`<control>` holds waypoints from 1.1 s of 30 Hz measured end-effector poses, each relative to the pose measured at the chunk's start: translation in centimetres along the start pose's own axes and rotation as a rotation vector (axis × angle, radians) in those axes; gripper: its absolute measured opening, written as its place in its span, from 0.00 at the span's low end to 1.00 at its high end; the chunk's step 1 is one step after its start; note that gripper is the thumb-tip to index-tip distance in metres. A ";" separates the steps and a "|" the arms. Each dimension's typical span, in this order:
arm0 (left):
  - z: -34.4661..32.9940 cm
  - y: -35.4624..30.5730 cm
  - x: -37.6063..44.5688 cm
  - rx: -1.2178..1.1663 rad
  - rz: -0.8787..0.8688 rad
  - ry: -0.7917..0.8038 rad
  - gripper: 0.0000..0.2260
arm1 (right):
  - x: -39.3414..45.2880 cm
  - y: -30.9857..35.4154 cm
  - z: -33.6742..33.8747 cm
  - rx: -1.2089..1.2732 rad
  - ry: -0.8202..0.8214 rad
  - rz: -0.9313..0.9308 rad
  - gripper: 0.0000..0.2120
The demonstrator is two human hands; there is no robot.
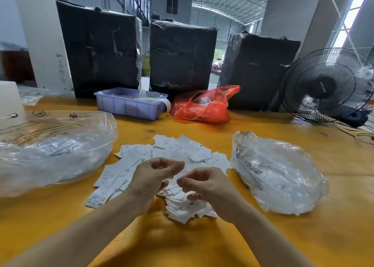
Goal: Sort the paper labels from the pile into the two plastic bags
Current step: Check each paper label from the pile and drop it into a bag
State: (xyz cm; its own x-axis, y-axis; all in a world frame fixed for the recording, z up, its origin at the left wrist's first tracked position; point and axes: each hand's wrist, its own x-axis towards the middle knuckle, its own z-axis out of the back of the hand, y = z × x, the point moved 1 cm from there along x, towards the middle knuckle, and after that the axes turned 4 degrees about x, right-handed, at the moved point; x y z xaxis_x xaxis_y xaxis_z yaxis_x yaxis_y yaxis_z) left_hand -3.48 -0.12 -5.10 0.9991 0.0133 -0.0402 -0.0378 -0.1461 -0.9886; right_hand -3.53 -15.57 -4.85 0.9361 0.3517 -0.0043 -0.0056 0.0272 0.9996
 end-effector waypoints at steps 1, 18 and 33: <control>0.0 0.0 0.1 -0.010 0.000 -0.002 0.09 | 0.0 0.1 0.0 0.001 -0.014 0.009 0.04; 1.0 0.3 1.2 -0.023 -0.043 -0.080 0.12 | 1.1 -0.7 2.5 -0.887 -0.292 0.325 0.09; 1.5 0.7 1.4 0.091 -0.072 -0.097 0.06 | 1.5 -1.6 4.0 -0.809 -0.485 0.184 0.04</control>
State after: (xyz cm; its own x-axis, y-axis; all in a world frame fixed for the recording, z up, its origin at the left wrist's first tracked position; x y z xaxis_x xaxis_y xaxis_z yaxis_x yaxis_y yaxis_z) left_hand -2.10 1.27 -6.09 0.9929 0.1170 0.0218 0.0279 -0.0512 -0.9983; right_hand -0.68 -18.86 -6.32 0.9388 -0.0055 0.3445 -0.2383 0.7117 0.6608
